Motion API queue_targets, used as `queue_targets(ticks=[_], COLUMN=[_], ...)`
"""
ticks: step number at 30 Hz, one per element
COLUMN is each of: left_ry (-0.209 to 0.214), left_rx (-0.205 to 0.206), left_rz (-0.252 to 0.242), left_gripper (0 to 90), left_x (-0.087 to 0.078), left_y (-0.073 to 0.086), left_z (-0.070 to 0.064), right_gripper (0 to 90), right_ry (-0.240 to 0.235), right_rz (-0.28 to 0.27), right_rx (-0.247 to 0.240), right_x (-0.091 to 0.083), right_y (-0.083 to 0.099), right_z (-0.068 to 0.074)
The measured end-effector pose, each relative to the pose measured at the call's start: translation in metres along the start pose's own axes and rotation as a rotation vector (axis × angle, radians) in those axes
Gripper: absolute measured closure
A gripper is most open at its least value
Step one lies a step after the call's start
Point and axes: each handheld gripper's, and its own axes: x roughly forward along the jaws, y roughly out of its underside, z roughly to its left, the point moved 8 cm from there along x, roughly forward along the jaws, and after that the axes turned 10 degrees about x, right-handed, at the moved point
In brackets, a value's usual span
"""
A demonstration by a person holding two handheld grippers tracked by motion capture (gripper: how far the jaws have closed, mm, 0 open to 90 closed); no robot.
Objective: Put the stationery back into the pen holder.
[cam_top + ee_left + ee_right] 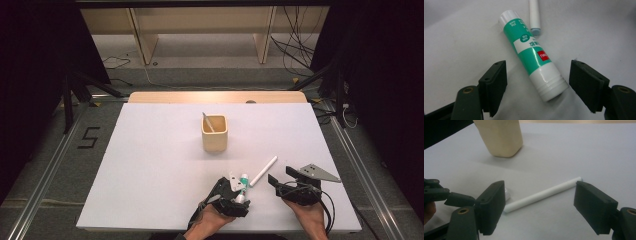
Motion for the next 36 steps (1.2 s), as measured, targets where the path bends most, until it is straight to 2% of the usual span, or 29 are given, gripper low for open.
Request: queue_targets(ticks=[16, 27, 31, 36], left_ry=[-0.017, -0.001, -0.003, -0.001], left_rx=[0.01, -0.029, -0.025, -0.049], left_rz=[0.007, 0.004, 0.004, 0.0], left_gripper=[38.8, 47.4, 51.0, 54.4], left_x=[0.0028, 0.0001, -0.0007, -0.0012], left_y=[0.0, 0.0009, 0.0017, 0.0023], left_z=[-0.0002, 0.0028, 0.0041, 0.0053], right_gripper=[26.0, 26.2, 26.2, 26.2], right_ry=[0.0, 0.001, 0.001, 0.0], right_rz=[0.0, -0.004, -0.003, -0.003], right_rx=[-0.004, 0.0, -0.001, -0.003], right_x=[-0.0005, -0.0019, -0.0019, -0.0019], right_y=[-0.0001, -0.0007, -0.0007, -0.0005], right_z=[-0.0002, -0.0009, -0.0008, -0.0009])
